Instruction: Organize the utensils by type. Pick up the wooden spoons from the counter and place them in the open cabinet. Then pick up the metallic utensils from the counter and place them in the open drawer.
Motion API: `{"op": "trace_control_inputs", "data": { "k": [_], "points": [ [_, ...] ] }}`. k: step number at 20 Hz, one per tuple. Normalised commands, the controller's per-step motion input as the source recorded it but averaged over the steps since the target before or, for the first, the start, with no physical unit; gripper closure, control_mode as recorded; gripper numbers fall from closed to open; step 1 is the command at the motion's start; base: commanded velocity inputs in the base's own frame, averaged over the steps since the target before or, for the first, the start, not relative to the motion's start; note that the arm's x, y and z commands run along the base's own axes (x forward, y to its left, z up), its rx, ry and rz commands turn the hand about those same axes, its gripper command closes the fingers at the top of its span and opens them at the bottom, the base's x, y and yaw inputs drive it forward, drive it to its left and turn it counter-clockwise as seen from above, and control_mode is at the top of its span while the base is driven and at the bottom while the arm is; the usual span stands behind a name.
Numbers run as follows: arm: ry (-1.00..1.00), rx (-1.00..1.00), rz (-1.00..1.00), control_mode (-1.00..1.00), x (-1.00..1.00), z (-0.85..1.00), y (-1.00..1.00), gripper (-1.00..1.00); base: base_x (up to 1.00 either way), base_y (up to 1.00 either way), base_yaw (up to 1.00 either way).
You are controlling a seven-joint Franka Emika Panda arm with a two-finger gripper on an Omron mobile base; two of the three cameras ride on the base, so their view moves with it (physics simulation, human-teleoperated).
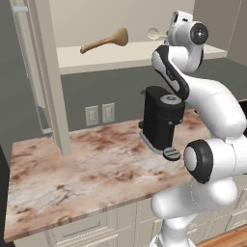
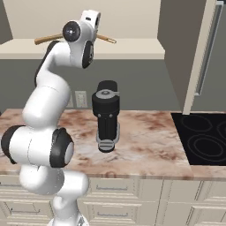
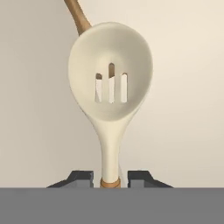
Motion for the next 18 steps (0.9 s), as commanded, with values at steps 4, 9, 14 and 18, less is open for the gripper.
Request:
{"op": "trace_control_inputs", "data": {
  "k": [4,9,14,18],
  "points": [
    [0.08,0.05,0.06,-1.0,0.67,-0.11,-0.18,1.0,0.0,0.0,0.0],
    [0.04,0.02,0.14,-1.0,0.47,-0.18,-0.11,1.0,0.0,0.0,0.0],
    [0.06,0.03,0.12,-1.0,0.43,-0.19,-0.03,1.0,0.0,0.0,0.0],
    [0.05,0.07,0.06,-1.0,0.5,-0.1,0.0,1.0,0.0,0.0,0.0]
  ]
}}
